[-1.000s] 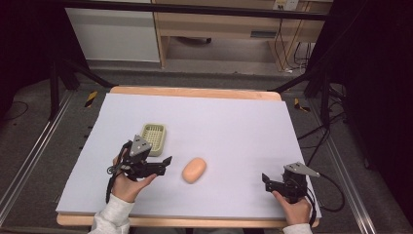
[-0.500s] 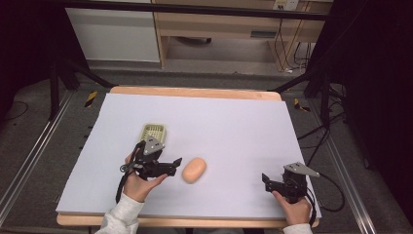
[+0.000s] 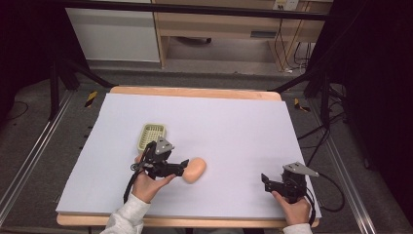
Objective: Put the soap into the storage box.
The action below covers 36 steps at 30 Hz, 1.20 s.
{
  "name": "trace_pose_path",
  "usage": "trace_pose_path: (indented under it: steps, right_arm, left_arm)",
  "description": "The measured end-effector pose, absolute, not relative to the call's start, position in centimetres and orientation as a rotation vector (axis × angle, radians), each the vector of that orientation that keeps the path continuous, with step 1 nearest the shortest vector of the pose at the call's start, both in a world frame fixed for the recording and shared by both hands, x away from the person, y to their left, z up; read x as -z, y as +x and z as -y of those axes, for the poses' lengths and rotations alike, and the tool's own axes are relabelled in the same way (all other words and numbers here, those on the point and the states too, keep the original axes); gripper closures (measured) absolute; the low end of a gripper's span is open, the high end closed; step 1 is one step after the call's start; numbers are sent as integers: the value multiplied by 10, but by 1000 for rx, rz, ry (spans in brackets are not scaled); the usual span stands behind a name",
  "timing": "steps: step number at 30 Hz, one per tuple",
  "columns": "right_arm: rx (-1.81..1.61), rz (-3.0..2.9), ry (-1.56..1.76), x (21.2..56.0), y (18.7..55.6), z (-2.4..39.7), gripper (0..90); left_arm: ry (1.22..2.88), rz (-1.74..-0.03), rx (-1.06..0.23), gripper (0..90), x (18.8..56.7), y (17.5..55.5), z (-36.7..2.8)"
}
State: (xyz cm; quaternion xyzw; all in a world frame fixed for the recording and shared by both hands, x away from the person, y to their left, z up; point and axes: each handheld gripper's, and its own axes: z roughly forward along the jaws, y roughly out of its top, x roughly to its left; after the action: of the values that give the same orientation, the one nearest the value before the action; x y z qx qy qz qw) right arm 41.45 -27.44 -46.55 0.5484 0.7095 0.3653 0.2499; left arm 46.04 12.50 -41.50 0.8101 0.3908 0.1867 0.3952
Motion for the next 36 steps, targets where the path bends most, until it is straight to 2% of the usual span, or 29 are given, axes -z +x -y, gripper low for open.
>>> trace_pose_path:
  steps: [36]
  right_arm:
    - [-983, -1955, 1489, 468, 418, 271, 106]
  left_arm:
    - [2189, -962, -423, 180, 442, 468, -87]
